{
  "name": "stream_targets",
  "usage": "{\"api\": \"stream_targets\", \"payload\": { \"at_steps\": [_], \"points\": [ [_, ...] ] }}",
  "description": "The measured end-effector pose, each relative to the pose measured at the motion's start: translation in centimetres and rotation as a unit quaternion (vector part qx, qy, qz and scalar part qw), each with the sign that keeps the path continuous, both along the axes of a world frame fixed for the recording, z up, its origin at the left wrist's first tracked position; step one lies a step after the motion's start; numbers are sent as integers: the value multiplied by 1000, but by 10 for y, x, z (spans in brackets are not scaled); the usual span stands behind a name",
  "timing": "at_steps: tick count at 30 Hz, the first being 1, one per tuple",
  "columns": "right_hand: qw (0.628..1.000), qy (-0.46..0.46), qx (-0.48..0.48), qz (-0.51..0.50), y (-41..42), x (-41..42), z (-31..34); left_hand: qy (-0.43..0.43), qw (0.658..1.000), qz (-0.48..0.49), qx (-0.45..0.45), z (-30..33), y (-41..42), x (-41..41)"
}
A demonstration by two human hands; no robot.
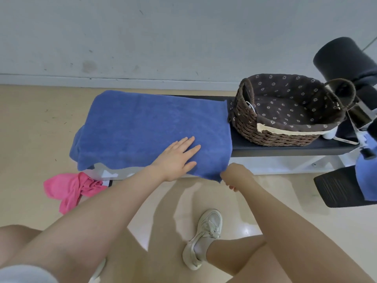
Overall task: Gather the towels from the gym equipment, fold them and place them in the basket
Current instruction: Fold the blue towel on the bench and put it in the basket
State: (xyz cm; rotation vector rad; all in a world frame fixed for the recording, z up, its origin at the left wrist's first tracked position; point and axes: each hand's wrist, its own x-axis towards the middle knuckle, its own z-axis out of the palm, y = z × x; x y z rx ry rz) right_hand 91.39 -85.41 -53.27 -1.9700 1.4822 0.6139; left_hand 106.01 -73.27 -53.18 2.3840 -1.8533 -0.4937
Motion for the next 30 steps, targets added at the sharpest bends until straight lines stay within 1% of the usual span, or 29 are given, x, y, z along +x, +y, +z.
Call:
{"api": "stream_targets", "payload": {
  "at_steps": [1, 2, 3, 6, 9, 12, 16, 18, 19, 21, 24, 27, 30],
  "points": [
    [996, 35, -45, 64, 6, 9, 6, -2, 1000, 4, -10, 1, 4, 3],
    [989, 42, -82, 113, 11, 19, 12, -4, 1000, 14, -21, 2, 9, 8],
    [983, 28, -107, 149, 18, 31, 19, -4, 999, 31, -33, 2, 16, 15],
    [956, -93, -166, 222, 43, 77, 38, 0, 991, 103, -87, 1, 42, 44],
    [926, -216, -141, 276, 72, 128, 44, 9, 964, 206, -170, -5, 77, 79],
    [891, -275, -91, 351, 98, 179, 37, 44, 914, 344, -208, -15, 119, 116],
    [850, -317, -87, 412, 123, 244, 25, 174, 808, 513, -233, -33, 164, 162],
    [835, -328, -98, 431, 136, 274, 25, 232, 758, 571, -214, -44, 178, 182],
    [828, -328, -103, 443, 141, 288, 23, 254, 742, 590, -194, -51, 184, 191],
    [818, -308, -108, 474, 153, 314, 20, 282, 728, 604, -160, -66, 191, 209],
    [800, -231, -116, 541, 167, 346, 12, 319, 713, 610, -134, -81, 195, 229],
    [781, -151, -137, 590, 179, 371, 4, 362, 705, 593, -144, -91, 193, 238],
    [789, -93, -134, 592, 185, 390, -6, 380, 700, 575, -184, -96, 190, 242]
  ]
}}
